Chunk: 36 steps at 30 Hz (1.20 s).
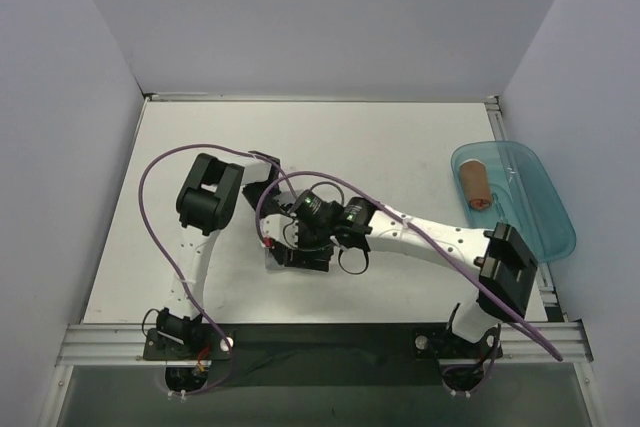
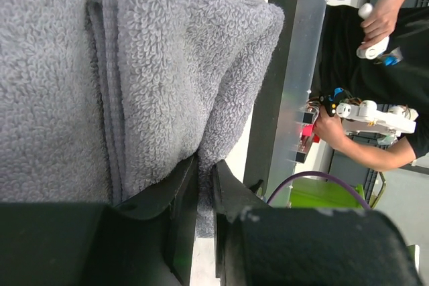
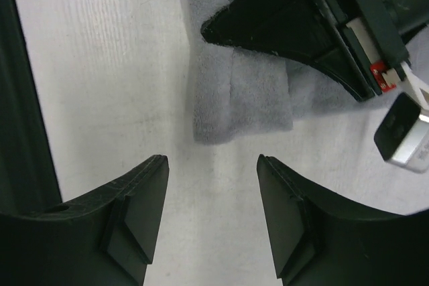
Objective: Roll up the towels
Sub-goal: Roll the towel
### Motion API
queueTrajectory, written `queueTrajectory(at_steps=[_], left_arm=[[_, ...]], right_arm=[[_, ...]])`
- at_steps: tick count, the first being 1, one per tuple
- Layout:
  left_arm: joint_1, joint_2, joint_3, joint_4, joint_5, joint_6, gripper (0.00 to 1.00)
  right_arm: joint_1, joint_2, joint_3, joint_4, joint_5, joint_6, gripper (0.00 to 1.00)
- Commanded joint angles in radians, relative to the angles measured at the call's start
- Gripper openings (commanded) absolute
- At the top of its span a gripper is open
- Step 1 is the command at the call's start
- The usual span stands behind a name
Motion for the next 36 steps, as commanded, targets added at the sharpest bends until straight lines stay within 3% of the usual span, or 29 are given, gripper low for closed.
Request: queueTrajectory(at_steps=[1,10,18,22,23,27,31,36], left_arm=[[0.007,0.063,0.005,0.042,-0.083,0.093,0.23],[0.016,0.072,0.017,0.028,-0.073,0.103,0.25],[0.019,0.074,0.014,0.026,-0.072,0.110,0.26],[0.022,0.074,0.013,0.026,-0.067,0.110,0.26],[0.022,0.069,0.008,0.028,-0.067,0.111,0.26],[0.044,0.010,-0.050,0.094,-0.060,0.049,0.30],[0.123,-0.093,-0.096,0.187,-0.004,-0.005,0.46],[0.292,-0.182,-0.075,0.194,0.063,-0.054,0.54]], right_arm=[[0.062,0.050,-0.023,0.118,0.120,-0.078,0.57],[0.079,0.137,-0.135,0.314,0.093,-0.138,0.60],[0.055,0.204,-0.259,0.552,0.151,-0.196,0.57],[0.027,0.220,-0.268,0.555,0.110,-0.167,0.36],[0.019,0.221,-0.259,0.534,0.075,-0.153,0.23],[-0.053,0.223,-0.177,0.353,-0.121,-0.080,0.00],[-0.120,0.249,-0.139,0.249,-0.300,-0.052,0.00],[-0.174,0.308,-0.093,0.146,-0.416,-0.044,0.00]])
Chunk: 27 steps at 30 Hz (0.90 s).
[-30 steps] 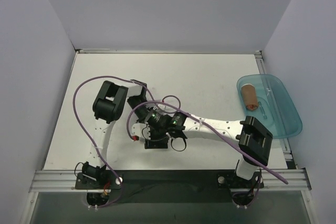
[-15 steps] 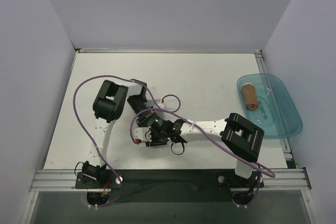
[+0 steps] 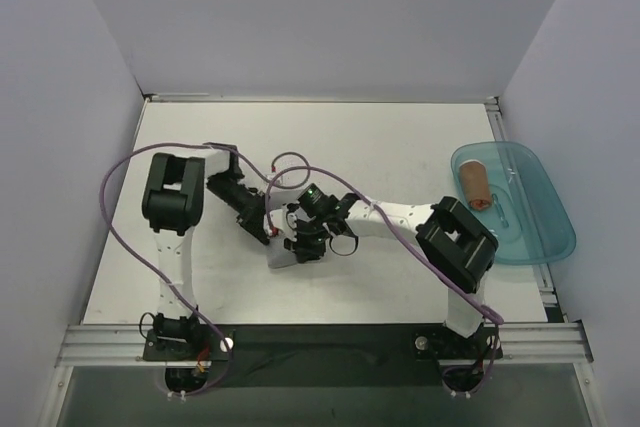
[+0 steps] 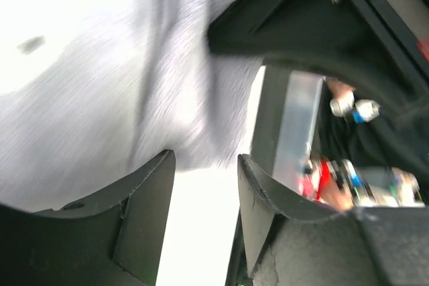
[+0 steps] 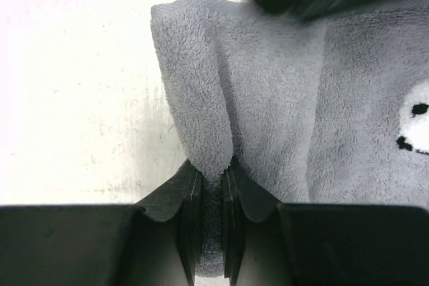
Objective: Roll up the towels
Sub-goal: Roll the towel
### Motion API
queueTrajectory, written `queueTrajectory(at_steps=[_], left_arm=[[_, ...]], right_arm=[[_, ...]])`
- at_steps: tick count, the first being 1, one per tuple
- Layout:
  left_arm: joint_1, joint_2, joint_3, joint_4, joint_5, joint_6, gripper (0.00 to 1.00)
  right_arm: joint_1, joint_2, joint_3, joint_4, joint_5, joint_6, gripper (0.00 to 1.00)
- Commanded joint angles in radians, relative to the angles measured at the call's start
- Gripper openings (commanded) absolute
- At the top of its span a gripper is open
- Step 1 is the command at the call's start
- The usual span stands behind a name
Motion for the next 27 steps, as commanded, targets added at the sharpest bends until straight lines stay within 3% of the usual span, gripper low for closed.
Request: queueTrajectory(at_steps=[1,6,10,19,23,26,27], left_arm=[[0.138,-0.086,0.019,0.155,-0.007,-0.024,0.54],[0.322,-0.201,0.047,0.222,0.053,-0.106,0.55],[0.383,-0.362,-0.026,0.331,0.035,-0.152,0.56],[0.394,-1.002,-0.495,0.638,-0.072,-0.176,0.59],[0.254,-1.204,-0.651,0.731,-0.240,-0.169,0.61],[0.019,-1.337,-0.767,0.850,-0.434,-0.180,0.66],[-0.104,-1.362,-0.792,0.914,-0.483,-0.198,0.67]], right_arm=[[-0.034,0.048,0.034,-0.209,-0.148,0.039,0.00],[-0.102,0.117,0.102,-0.276,-0.264,0.082,0.00],[-0.155,0.195,0.188,-0.353,-0.376,0.127,0.00],[-0.227,0.375,0.326,-0.448,-0.597,0.223,0.00],[-0.239,0.447,0.381,-0.497,-0.643,0.246,0.00],[-0.251,0.513,0.435,-0.535,-0.652,0.265,0.00],[-0.256,0.527,0.450,-0.545,-0.664,0.275,0.00]])
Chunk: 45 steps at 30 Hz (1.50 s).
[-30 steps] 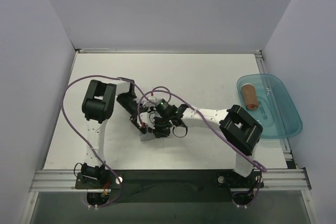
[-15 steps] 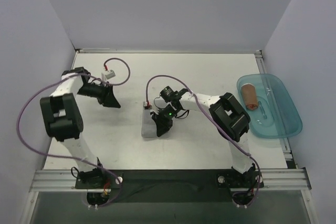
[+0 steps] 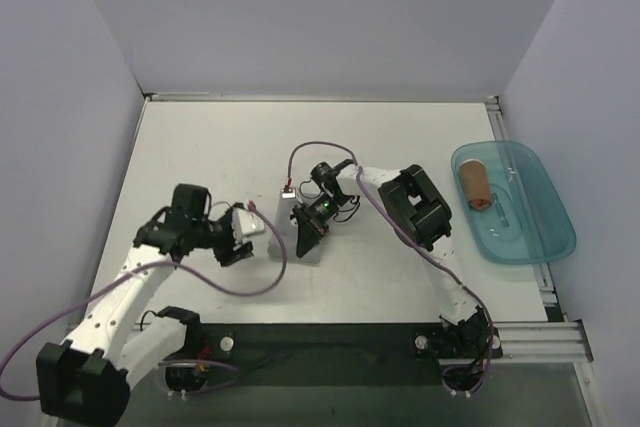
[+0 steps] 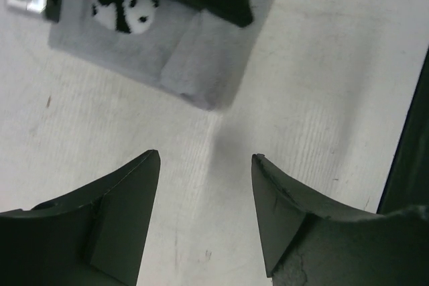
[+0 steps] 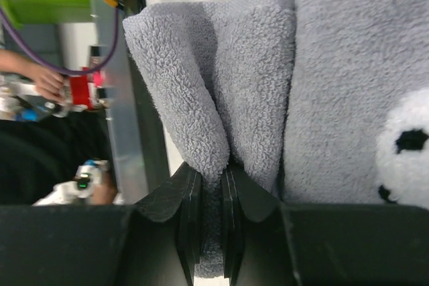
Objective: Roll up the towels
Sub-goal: Roll the towel
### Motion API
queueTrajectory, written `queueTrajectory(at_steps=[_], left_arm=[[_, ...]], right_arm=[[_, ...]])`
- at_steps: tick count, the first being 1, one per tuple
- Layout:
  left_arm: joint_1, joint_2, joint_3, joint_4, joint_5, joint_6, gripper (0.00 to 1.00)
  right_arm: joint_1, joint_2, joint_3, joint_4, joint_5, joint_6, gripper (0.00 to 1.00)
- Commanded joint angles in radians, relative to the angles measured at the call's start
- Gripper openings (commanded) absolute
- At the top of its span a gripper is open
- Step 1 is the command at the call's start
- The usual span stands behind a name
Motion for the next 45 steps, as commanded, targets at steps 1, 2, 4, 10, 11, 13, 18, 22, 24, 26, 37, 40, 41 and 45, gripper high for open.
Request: queueTrajectory(at_steps=[1,2,4,10,11,13,18,22,24,26,37,40,41,45], left_arm=[[-0.244,-0.109,-0.098,0.224,-0.263,-0.023,0.68],[-0.291,-0.115,-0.109,0.242,-0.335,-0.027,0.68],[-0.422,-0.112,-0.140,0.302,-0.398,-0.027,0.68],[-0.635,-0.031,-0.191,0.486,-0.526,0.033,0.69],[-0.652,-0.012,-0.195,0.506,-0.544,0.050,0.69],[-0.681,0.043,-0.203,0.564,-0.561,0.064,0.70],[-0.701,0.118,-0.244,0.708,-0.594,0.120,0.69],[-0.710,0.202,-0.325,0.850,-0.638,0.183,0.69],[-0.710,0.244,-0.332,0.880,-0.666,0.202,0.67],[-0.710,0.288,-0.335,0.888,-0.672,0.193,0.63],[-0.714,0.250,-0.278,0.465,-0.451,0.122,0.09],[-0.713,0.245,-0.258,0.339,-0.417,0.104,0.07],[-0.712,0.252,-0.252,0.325,-0.417,0.089,0.06],[-0.703,0.337,-0.166,0.241,-0.387,0.062,0.04]], right_arm=[[-0.011,0.095,0.045,-0.109,0.010,0.031,0.00],[-0.014,0.118,0.068,-0.129,0.000,0.033,0.00],[-0.022,0.132,0.082,-0.149,-0.003,0.033,0.00],[-0.031,0.167,0.112,-0.187,-0.012,0.028,0.00],[-0.033,0.175,0.117,-0.192,-0.017,0.030,0.00],[-0.037,0.185,0.132,-0.212,-0.020,0.031,0.00],[-0.053,0.222,0.164,-0.259,-0.064,-0.006,0.00],[-0.053,0.227,0.164,-0.279,-0.064,-0.021,0.01],[-0.054,0.225,0.161,-0.282,-0.064,-0.029,0.02],[-0.054,0.225,0.163,-0.285,-0.063,-0.030,0.03],[-0.103,0.153,0.184,-0.281,0.043,-0.001,0.19],[-0.138,0.103,0.203,-0.282,0.106,0.011,0.30],[-0.148,0.089,0.210,-0.284,0.117,0.017,0.33],[-0.195,0.003,0.243,-0.285,0.169,0.027,0.40]])
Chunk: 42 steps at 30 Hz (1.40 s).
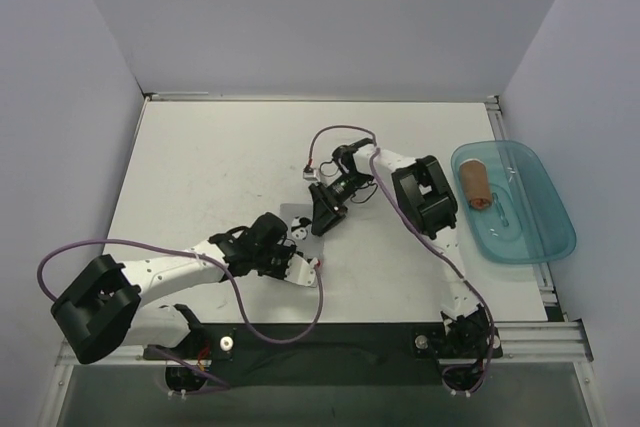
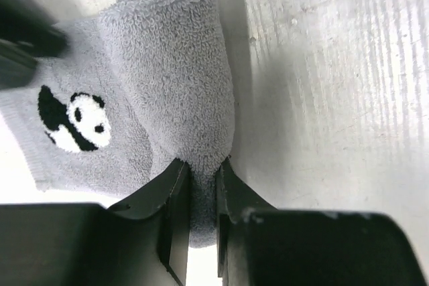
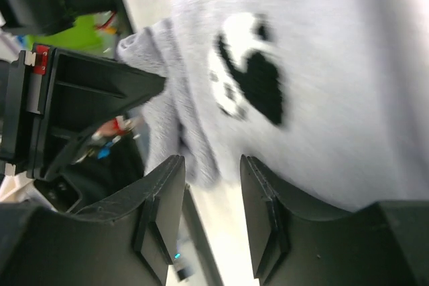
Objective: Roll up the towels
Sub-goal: Roll the towel
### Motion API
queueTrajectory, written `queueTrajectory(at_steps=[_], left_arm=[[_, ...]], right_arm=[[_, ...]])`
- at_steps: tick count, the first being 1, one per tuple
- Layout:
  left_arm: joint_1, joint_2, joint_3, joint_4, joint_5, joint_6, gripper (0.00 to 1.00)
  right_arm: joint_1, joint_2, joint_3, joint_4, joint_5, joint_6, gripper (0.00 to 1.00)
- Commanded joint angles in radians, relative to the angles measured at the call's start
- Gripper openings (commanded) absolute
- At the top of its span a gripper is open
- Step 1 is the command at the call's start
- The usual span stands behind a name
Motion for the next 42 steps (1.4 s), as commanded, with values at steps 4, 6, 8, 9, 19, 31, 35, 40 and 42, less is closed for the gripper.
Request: queueTrajectory(at_steps=[4,6,8,9,19,31,35,40,42], left_arm=[[0.024,0.131,0.112,-0.339,0.169,-0.070,0.04],[0.041,0.186,0.157,-0.397,0.185,-0.070,0.04],[0.052,0.232,0.228,-0.449,0.190,-0.084,0.04],[0.073,0.278,0.251,-0.469,0.211,-0.084,0.05],[0.202,0.591,0.622,-0.790,0.360,0.006,0.12],[0.334,1.046,0.982,-1.135,0.480,0.123,0.21],[0.348,1.128,1.080,-1.163,0.460,0.109,0.23],[0.362,1.220,1.160,-1.226,0.473,0.106,0.24],[0.368,1.237,1.170,-1.229,0.470,0.106,0.25]], right_arm=[[-0.109,-0.248,0.033,-0.005,0.185,-0.020,0.40],[-0.137,-0.306,0.013,-0.003,0.205,-0.031,0.39],[-0.157,-0.391,-0.026,0.000,0.217,-0.043,0.38],[-0.172,-0.418,-0.038,-0.002,0.223,-0.045,0.38],[-0.240,-0.913,-0.309,-0.008,0.254,-0.103,0.38],[-0.068,-1.265,-0.553,-0.077,0.381,-0.072,0.50],[0.001,-1.238,-0.574,-0.049,0.491,-0.094,0.61],[0.232,-1.128,-0.538,0.059,0.735,-0.137,0.68],[0.294,-1.071,-0.537,0.137,0.845,-0.177,0.68]])
